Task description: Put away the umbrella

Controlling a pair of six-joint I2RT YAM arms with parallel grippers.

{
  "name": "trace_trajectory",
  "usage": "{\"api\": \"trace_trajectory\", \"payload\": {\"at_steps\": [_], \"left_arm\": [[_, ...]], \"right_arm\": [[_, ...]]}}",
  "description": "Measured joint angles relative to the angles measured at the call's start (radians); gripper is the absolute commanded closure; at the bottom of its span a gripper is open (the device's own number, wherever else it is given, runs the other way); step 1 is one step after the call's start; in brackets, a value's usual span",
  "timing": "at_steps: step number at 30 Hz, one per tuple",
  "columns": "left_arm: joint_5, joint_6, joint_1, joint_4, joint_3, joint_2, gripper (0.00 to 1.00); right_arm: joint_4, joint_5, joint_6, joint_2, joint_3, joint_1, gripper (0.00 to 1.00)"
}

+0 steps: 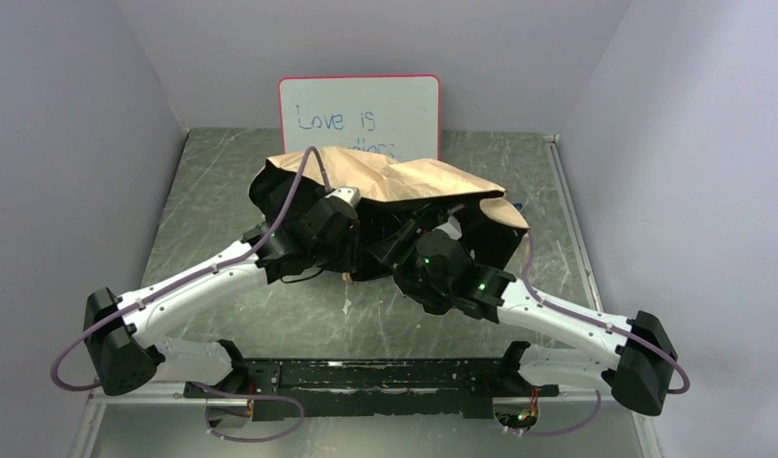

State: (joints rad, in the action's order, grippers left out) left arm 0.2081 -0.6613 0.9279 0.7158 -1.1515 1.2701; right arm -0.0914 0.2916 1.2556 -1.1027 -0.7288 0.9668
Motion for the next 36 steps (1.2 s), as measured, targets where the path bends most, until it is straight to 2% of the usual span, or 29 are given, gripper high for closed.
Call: {"api": "trace_trajectory", "payload": {"at_steps": [10,19,25,27,32,36], "left_arm": [[0.045,0.029,-0.002,-0.098,0.056,0.097,0.95],[0.058,0.073,-0.003,-0.19,0.159,0.153,0.95],[0.051,0.099,-0.003,-0.233,0.175,0.188,0.54],[0.051,0.115,-0.004,-0.24,0.175,0.187,0.45],[0.05,0.165,-0.004,-0.247,0.175,0.12,0.36],[0.03,0.225,-0.005,-0.247,0.167,0.015,0.37]], "right_arm": [[-0.171,0.025,-0.056,0.225,0.138,-0.002,0.25],[-0.39,0.142,-0.201,0.45,0.116,-0.003,0.27],[-0.502,0.227,-0.293,0.478,-0.003,-0.003,0.27],[-0.536,0.261,-0.327,0.434,-0.082,-0.003,0.28],[-0.62,0.345,-0.424,0.204,-0.34,-0.02,0.28],[-0.625,0.289,-0.539,0.04,-0.45,-0.162,0.3]]}}
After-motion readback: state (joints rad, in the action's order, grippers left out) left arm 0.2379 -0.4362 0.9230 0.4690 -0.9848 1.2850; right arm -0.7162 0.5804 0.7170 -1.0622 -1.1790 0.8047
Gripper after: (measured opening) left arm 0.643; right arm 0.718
